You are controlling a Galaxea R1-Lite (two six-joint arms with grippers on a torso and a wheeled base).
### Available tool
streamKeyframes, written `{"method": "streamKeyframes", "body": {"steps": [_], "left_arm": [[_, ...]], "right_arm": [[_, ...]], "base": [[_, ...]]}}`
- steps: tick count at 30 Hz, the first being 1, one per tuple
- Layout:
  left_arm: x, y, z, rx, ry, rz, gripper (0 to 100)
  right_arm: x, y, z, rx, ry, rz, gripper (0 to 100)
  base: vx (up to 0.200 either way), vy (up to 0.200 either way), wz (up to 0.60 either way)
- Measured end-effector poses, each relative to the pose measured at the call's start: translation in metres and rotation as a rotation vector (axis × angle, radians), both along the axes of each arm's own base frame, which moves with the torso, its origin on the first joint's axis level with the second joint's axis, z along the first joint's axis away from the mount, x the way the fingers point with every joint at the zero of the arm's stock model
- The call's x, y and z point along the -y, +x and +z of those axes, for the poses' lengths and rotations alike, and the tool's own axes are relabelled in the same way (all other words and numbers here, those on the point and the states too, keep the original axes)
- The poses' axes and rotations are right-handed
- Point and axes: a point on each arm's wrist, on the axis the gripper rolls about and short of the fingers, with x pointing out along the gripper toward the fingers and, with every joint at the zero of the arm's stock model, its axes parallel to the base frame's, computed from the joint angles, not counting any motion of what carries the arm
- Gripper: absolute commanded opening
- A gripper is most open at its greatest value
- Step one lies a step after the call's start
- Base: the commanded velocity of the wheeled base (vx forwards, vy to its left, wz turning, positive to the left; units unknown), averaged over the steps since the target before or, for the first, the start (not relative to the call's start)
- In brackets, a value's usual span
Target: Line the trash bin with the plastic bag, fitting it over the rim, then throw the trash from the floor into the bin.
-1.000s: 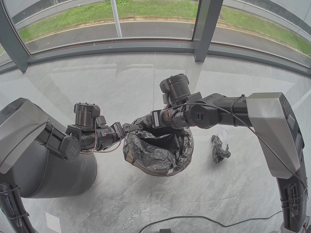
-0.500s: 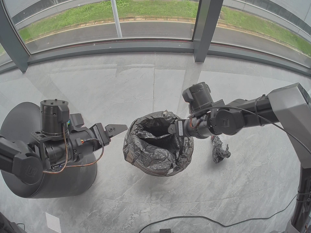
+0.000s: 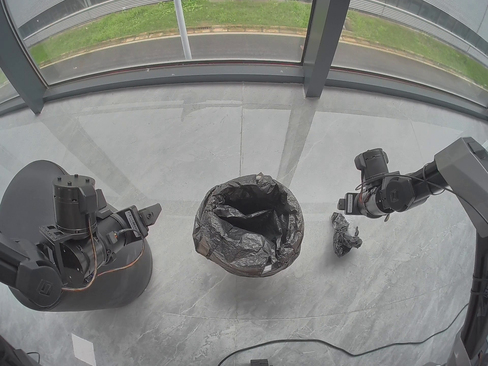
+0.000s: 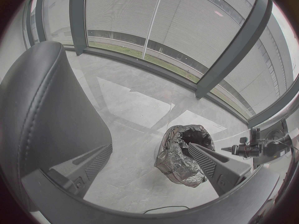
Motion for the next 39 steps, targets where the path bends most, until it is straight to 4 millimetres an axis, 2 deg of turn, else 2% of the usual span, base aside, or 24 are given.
{"method": "streamKeyframes", "body": {"steps": [7, 12, 17, 39], "left_arm": [[0.0, 0.002, -0.014, -0.019, 0.016, -0.021, 100], [0.0, 0.003, -0.021, -0.04, 0.02, -0.036, 100], [0.001, 0.004, -0.025, -0.052, 0.025, -0.039, 100], [0.005, 0.009, -0.037, -0.064, 0.029, -0.045, 100]], "right_arm": [[0.027, 0.049, -0.015, 0.062, -0.008, -0.039, 100], [0.04, 0.073, -0.041, 0.044, -0.013, -0.048, 100], [0.052, 0.082, -0.061, 0.023, -0.025, -0.06, 100], [0.05, 0.11, -0.105, 0.03, -0.08, -0.005, 100]], "base": [[0.0, 0.0, 0.0], [0.0, 0.0, 0.0], [0.0, 0.0, 0.0], [0.0, 0.0, 0.0]]}}
